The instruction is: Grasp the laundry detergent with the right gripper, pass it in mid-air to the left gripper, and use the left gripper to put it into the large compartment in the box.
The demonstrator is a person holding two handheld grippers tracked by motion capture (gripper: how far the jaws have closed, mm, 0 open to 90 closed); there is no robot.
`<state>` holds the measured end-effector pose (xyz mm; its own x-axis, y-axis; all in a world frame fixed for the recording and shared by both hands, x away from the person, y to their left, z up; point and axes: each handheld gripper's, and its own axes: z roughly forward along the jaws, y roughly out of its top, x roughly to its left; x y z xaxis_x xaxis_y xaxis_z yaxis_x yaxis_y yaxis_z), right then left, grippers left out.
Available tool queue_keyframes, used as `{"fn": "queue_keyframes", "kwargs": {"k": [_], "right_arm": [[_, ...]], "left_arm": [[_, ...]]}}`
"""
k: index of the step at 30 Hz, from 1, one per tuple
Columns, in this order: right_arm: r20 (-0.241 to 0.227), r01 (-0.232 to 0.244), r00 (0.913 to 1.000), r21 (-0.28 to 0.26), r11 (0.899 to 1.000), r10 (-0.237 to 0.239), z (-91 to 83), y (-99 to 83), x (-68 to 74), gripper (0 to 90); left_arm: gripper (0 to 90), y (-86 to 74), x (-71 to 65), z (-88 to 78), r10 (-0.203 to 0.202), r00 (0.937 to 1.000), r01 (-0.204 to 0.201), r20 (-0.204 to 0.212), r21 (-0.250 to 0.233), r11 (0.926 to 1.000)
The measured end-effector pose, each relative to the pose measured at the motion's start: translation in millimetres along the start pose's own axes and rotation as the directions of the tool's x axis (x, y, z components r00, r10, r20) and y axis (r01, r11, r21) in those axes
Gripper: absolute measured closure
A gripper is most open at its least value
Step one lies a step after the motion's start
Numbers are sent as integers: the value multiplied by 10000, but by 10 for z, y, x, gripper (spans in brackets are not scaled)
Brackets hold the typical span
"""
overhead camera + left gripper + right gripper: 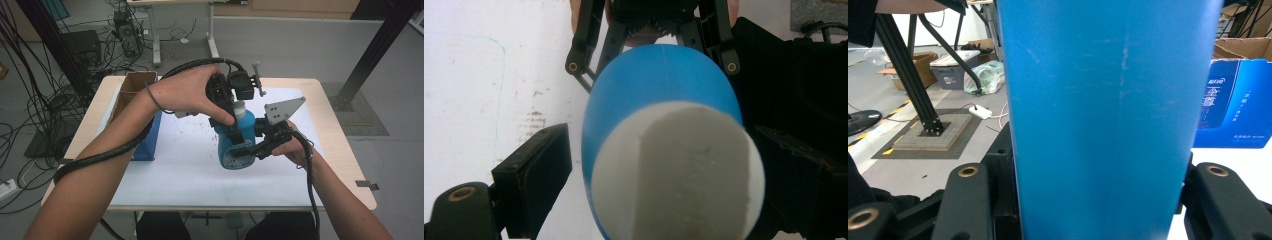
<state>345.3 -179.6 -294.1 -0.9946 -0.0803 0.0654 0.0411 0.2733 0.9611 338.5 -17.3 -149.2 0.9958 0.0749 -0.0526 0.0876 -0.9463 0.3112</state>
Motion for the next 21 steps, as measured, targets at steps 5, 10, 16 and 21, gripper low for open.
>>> {"fn": "queue_keyframes", "kwargs": {"k": [5, 10, 16, 21], "right_arm": [[-10, 21, 10000, -5, 10000, -21, 1, 3, 7, 441], [46, 0, 10000, -15, 10000, 0, 2, 7, 1, 441], [38, 16, 10000, 7, 10000, -16, 8, 18, 1, 441], [43, 7, 10000, 18, 10000, -7, 14, 18, -8, 441]], "left_arm": [[117, -4, 7, -8, 19, 10000, -19, -26, 13, 10000], [117, -8, 1, -17, -7, 10000, 8, 39, -72, 10000], [117, -19, 6, -23, 11, 10000, -11, 14, -36, 10000], [117, -21, 2, -23, -20, 10000, 20, 8, -26, 10000]]}}
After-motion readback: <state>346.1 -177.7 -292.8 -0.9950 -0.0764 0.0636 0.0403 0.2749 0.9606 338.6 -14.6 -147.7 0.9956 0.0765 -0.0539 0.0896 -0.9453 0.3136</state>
